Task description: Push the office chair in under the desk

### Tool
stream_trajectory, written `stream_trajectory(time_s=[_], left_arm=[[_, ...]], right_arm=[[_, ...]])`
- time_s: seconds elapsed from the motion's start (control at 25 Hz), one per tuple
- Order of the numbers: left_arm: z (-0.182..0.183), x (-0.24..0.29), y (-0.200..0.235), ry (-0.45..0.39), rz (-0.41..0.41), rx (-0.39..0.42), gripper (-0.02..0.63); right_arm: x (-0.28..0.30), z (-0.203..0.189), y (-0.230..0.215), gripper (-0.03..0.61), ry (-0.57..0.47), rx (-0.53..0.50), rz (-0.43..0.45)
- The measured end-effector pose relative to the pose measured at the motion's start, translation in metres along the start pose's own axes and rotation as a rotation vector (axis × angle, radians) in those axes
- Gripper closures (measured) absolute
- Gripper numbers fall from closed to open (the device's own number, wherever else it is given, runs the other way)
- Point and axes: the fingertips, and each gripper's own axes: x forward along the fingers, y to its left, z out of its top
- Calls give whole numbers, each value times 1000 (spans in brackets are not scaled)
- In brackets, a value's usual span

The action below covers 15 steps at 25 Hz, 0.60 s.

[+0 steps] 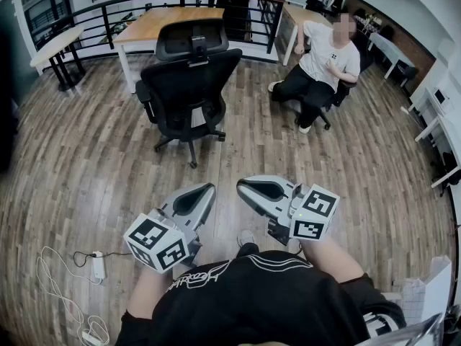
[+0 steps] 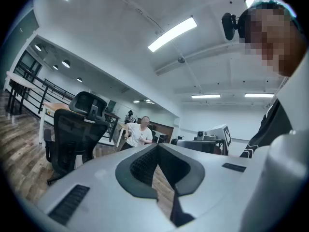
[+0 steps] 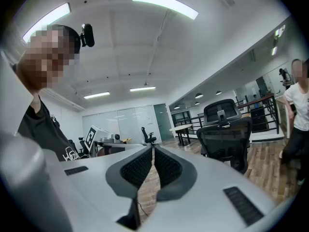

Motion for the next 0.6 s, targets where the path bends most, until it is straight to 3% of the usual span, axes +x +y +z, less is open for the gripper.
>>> stream_trajectory(time_s=[0.32,0.6], left_arm=[[-1,18,-3,7,1,1,606],[-4,52,11,42,15,-2,606]], right_arm=[[-9,0,-16,528,-8,11,6],[-9,1,-55,526,-17,33,0]])
